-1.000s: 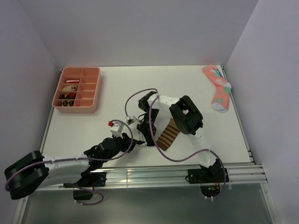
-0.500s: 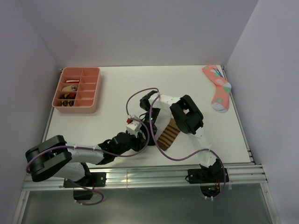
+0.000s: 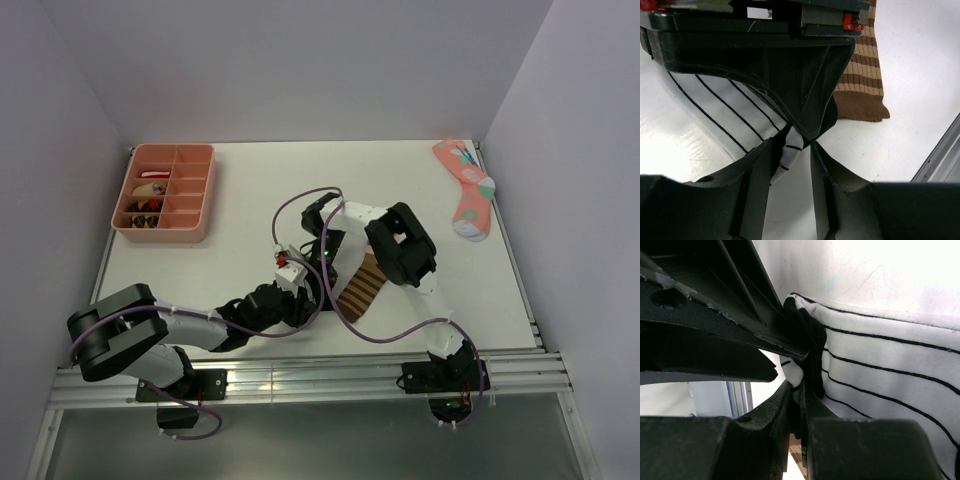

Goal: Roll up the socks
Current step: Roll the sock at the center of the board.

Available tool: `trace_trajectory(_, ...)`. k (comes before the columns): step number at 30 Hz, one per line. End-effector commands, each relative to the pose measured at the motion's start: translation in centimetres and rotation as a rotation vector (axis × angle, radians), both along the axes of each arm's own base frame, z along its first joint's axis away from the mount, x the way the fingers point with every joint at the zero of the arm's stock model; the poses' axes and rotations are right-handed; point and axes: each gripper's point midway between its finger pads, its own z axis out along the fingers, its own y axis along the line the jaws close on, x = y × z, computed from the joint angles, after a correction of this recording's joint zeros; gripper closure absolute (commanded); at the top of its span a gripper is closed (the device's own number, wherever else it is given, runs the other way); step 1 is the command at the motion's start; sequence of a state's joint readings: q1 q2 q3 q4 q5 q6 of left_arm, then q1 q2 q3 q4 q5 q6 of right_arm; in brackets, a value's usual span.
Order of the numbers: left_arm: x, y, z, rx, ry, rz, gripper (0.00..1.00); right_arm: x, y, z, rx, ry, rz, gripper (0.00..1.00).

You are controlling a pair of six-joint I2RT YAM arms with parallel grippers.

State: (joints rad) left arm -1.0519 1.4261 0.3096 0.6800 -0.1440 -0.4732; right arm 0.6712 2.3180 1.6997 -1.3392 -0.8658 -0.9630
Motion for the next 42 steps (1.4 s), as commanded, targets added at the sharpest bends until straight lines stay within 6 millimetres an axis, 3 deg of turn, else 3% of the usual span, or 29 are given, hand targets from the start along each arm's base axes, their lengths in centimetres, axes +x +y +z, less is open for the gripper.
trace_trajectory(1, 0.3, -1.5, 1.6, -0.051, -0.035, -0.030, 0.59, -0.9, -1.1, 1.0, -0.040, 0.084, -0.016, 0.94)
trace_trajectory(16, 0.3, -1.9, 0.2, -0.020, -0.001, -0.034, 0.63, 0.0, -1.7, 0.9, -0.049, 0.085, -0.100, 0.96)
trace_trajectory(20, 0.4, -2.3, -0.3, 0.005, 0.030, -0.029, 0.73, 0.1, -1.9, 0.7, -0.055, 0.066, -0.115, 0.96)
trace_trajectory(26, 0.2, -2.5, -1.2, 0.077, 0.095, -0.031, 0.99, 0.9, -1.8, 0.1, -0.089, 0.000, -0.195, 0.86)
trace_trajectory(28, 0.1, -2.4, -1.5, 0.099, 0.116, -0.027, 1.00, 1.8, -1.5, -0.1, -0.076, -0.059, -0.211, 0.84)
trace_trajectory(33, 0.0, -2.7, -1.5, 0.137, 0.185, -0.007, 1.00, 3.3, -1.5, 0.1, -0.054, -0.152, -0.292, 0.58)
trace_trajectory(37, -0.2, -1.9, -1.1, 0.145, 0.251, 0.014, 1.00, 5.2, -2.1, 2.0, -0.013, -0.220, -0.383, 0.52)
trace_trajectory(42, 0.4, -0.5, -0.5, 0.148, 0.325, 0.078, 1.00, 7.4, -3.8, 2.2, -0.031, -0.285, -0.485, 0.50)
